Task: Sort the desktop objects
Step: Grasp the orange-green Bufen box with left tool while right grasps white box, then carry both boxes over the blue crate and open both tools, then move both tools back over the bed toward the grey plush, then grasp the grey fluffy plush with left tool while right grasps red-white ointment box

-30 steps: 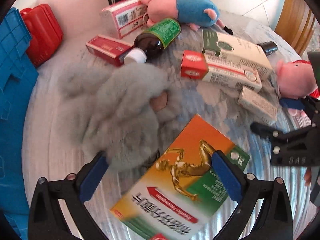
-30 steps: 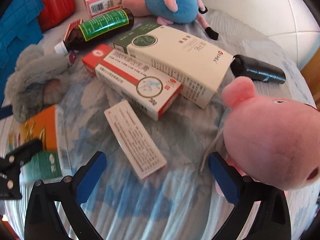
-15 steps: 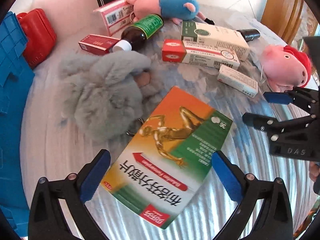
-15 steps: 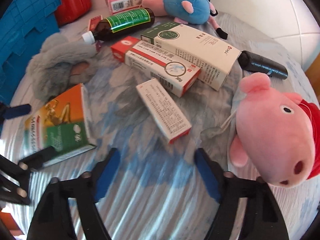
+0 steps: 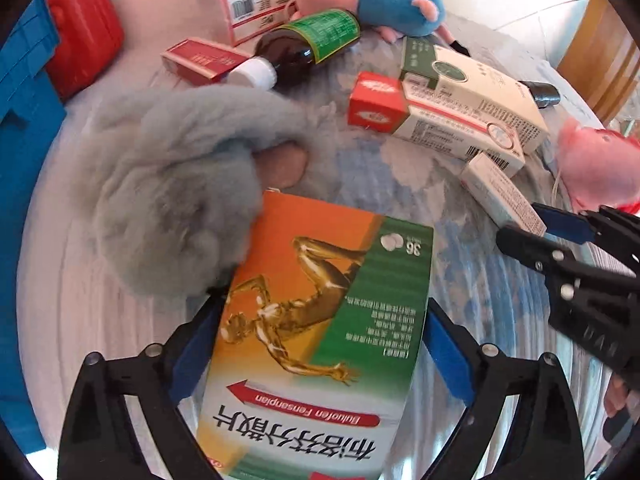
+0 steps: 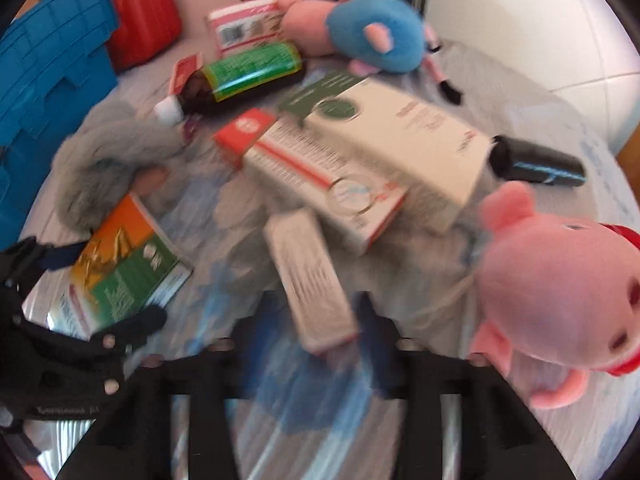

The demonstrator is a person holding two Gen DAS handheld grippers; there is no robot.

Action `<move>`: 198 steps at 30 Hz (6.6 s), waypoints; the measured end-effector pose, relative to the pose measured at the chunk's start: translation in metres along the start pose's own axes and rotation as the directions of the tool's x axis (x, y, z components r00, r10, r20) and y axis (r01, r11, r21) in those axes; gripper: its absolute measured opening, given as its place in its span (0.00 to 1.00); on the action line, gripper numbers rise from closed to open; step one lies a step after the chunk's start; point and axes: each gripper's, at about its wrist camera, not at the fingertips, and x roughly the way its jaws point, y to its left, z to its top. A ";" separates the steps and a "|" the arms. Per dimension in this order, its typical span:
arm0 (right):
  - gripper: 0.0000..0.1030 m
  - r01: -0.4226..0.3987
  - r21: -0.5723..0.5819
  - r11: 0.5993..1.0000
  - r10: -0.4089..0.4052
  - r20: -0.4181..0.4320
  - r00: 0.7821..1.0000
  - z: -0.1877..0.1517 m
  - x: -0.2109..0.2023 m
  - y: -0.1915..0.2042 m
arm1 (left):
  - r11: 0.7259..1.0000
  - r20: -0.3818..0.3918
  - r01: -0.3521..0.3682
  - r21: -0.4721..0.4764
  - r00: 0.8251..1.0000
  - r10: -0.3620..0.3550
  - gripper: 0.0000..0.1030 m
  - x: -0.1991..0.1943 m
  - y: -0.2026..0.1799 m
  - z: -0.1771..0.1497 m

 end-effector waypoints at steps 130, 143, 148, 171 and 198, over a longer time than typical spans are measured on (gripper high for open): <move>1.00 0.298 -0.085 0.951 -0.176 0.643 0.745 0.068 -0.289 0.277 | 0.955 0.683 -0.137 -0.265 0.672 0.286 0.92 -0.408 0.260 -0.041; 1.00 0.320 0.150 0.936 -0.353 0.404 0.844 0.008 -0.236 0.050 | 0.982 0.500 -0.097 -0.165 0.849 0.168 0.92 -0.271 0.155 0.016; 1.00 0.296 0.212 0.931 -0.352 0.317 0.881 -0.002 -0.208 -0.006 | 0.983 0.374 -0.094 -0.156 0.916 0.147 0.92 -0.207 0.148 0.034; 1.00 0.064 0.136 0.989 -0.087 0.174 0.981 0.049 -0.047 -0.037 | 0.995 0.045 -0.081 -0.061 0.995 0.084 0.92 0.006 0.116 0.100; 0.85 -0.051 0.006 0.999 0.051 0.031 0.998 0.063 0.040 0.008 | 0.991 0.061 -0.131 -0.033 0.989 0.132 0.57 0.032 0.155 0.086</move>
